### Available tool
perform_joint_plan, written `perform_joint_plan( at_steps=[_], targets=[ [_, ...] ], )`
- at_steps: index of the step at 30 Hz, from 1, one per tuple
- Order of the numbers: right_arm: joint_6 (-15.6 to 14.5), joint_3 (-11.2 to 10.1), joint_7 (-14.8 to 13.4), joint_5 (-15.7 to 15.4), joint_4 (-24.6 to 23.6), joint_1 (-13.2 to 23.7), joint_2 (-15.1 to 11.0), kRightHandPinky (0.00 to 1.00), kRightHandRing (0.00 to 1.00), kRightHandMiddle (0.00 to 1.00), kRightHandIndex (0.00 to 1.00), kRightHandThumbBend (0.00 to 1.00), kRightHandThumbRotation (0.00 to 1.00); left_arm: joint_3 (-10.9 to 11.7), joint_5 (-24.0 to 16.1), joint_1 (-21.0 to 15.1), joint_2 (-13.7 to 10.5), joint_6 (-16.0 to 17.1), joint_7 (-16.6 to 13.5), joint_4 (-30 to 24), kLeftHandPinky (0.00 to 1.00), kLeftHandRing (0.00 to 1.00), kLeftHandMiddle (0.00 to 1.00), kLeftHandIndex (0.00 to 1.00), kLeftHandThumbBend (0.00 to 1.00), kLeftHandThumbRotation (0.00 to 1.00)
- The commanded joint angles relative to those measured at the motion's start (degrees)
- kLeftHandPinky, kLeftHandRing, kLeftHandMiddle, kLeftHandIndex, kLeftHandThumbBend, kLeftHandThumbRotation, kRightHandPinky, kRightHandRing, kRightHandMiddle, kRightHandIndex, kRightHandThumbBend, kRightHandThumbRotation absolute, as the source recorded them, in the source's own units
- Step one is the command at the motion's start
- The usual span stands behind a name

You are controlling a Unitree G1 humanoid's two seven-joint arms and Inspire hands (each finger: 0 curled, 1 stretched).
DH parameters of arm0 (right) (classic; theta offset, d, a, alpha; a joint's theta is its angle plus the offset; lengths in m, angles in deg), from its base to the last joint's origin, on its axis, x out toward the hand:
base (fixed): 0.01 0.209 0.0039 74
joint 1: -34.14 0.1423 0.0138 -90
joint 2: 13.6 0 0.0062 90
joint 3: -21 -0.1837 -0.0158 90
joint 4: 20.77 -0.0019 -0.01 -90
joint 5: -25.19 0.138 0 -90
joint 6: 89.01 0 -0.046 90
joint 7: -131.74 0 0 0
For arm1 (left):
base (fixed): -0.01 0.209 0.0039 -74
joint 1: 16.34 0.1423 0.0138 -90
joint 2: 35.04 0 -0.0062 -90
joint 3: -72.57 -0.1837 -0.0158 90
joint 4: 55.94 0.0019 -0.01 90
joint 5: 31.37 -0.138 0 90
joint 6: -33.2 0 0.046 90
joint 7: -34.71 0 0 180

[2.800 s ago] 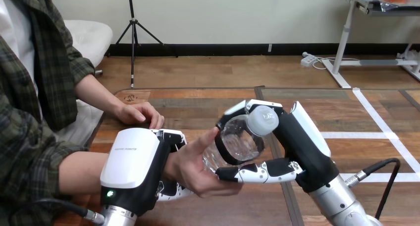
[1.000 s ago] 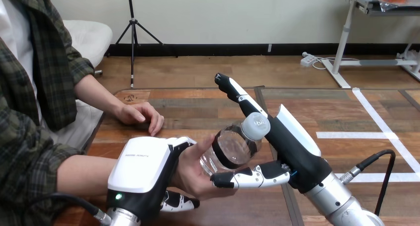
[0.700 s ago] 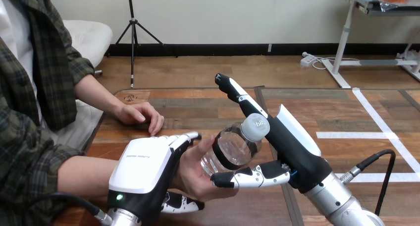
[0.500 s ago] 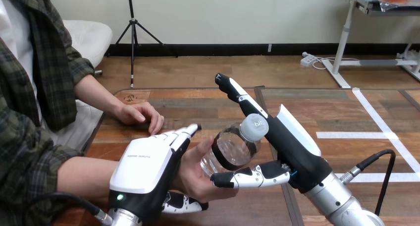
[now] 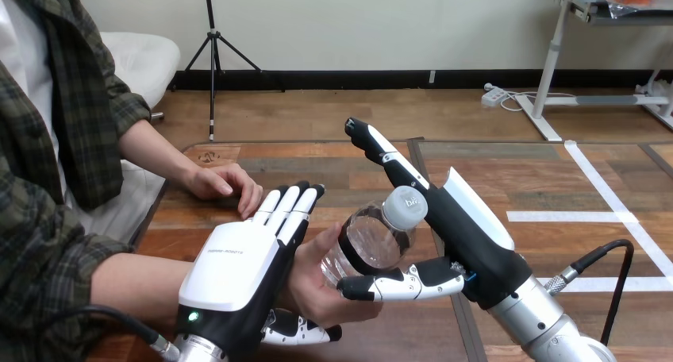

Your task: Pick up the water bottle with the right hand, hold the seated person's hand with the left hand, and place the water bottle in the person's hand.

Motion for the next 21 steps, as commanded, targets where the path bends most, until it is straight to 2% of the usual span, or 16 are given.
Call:
perform_joint_plan(
  at_steps=[1, 6, 9, 12, 13, 15, 16, 18, 19, 21],
  targets=[
    [0.19, -0.33, -0.53, 0.81, -1.72, 2.82, -0.52, 1.00, 1.00, 1.00, 1.00, 0.85, 0.35, 0.04, 1.95, -3.05, -0.65, 2.88, -0.47, -1.39, 0.81, 1.00, 1.00, 1.00, 1.00, 0.30],
    [0.04, -0.39, -0.71, 0.49, -1.68, 2.90, -0.51, 1.00, 1.00, 1.00, 1.00, 0.84, 0.35, 0.08, 3.48, -3.54, -0.91, 5.13, -1.18, -0.23, 0.82, 1.00, 1.00, 1.00, 1.00, 0.30],
    [0.05, -0.43, -0.83, 0.27, -1.69, 2.91, -0.53, 1.00, 1.00, 1.00, 1.00, 0.84, 0.35, 0.26, 5.64, -3.82, -0.85, 7.79, -1.67, 0.94, 0.82, 1.00, 1.00, 1.00, 1.00, 0.29],
    [0.07, -0.44, -0.90, 0.30, -1.61, 2.91, -0.45, 1.00, 1.00, 1.00, 1.00, 0.84, 0.34, 0.44, 8.66, -4.31, -0.75, 11.93, -2.50, 2.92, 0.83, 1.00, 1.00, 1.00, 1.00, 0.27],
    [0.00, -0.41, -0.78, 0.57, -1.57, 2.89, -0.40, 1.00, 1.00, 1.00, 1.00, 0.84, 0.34, 0.49, 11.14, -4.64, -0.60, 14.74, -2.54, 4.24, 0.83, 1.00, 1.00, 1.00, 1.00, 0.27],
    [-0.08, -0.37, -0.63, 0.91, -1.53, 2.87, -0.34, 1.00, 1.00, 1.00, 1.00, 0.84, 0.34, 0.61, 13.96, -5.06, -0.43, 18.06, -2.48, 5.88, 0.85, 1.00, 1.00, 1.00, 1.00, 0.25],
    [-0.06, -0.37, -0.64, 0.97, -1.49, 2.85, -0.32, 1.00, 1.00, 1.00, 1.00, 0.84, 0.34, 0.60, 16.29, -5.50, -0.14, 21.15, -2.64, 7.48, 0.86, 1.00, 1.00, 1.00, 1.00, 0.24],
    [-0.02, -0.40, -0.68, 0.97, -1.46, 2.84, -0.30, 1.00, 1.00, 1.00, 1.00, 0.84, 0.34, 0.68, 18.63, -6.05, 0.22, 24.66, -2.76, 9.42, 0.87, 1.00, 1.00, 1.00, 1.00, 0.25],
    [-0.02, -0.43, -0.74, 1.01, -1.40, 2.80, -0.25, 1.00, 1.00, 1.00, 1.00, 0.84, 0.34, 0.55, 22.17, -6.26, 0.99, 27.12, -1.78, 10.82, 0.88, 1.00, 1.00, 1.00, 1.00, 0.25],
    [-0.04, -0.47, -0.80, 1.05, -1.35, 2.76, -0.19, 1.00, 1.00, 1.00, 1.00, 0.84, 0.34, 0.46, 26.15, -6.50, 1.90, 29.83, -0.41, 12.47, 0.92, 1.00, 1.00, 1.00, 0.96, 0.30]
  ],
)
